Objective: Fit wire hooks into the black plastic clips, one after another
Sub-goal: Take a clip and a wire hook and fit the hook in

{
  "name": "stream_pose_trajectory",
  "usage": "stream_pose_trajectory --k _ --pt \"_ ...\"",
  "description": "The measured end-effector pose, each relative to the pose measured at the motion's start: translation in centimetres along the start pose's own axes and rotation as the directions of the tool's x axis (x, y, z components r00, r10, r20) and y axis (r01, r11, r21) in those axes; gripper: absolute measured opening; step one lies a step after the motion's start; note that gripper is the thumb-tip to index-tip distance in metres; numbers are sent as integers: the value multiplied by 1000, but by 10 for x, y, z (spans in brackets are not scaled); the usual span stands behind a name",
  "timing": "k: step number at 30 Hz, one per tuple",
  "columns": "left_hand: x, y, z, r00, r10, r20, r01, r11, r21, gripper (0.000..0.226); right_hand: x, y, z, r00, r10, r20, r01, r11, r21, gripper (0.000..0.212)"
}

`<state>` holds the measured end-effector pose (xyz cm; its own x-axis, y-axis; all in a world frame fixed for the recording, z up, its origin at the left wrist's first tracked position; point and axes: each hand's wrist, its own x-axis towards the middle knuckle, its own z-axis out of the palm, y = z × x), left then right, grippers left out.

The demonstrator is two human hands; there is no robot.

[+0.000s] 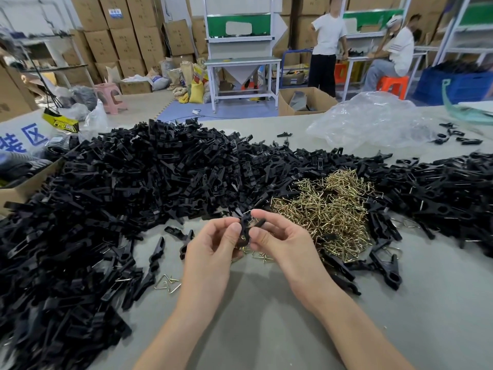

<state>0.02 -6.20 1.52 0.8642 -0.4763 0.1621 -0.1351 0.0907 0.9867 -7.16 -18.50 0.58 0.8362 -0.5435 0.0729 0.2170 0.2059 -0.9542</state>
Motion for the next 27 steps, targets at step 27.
stream_pose_trajectory --k 27 --pt "-4 3 0 995 98 -21 -95 988 121 15 0 0 -2 999 -7 34 8 1000 -20 38"
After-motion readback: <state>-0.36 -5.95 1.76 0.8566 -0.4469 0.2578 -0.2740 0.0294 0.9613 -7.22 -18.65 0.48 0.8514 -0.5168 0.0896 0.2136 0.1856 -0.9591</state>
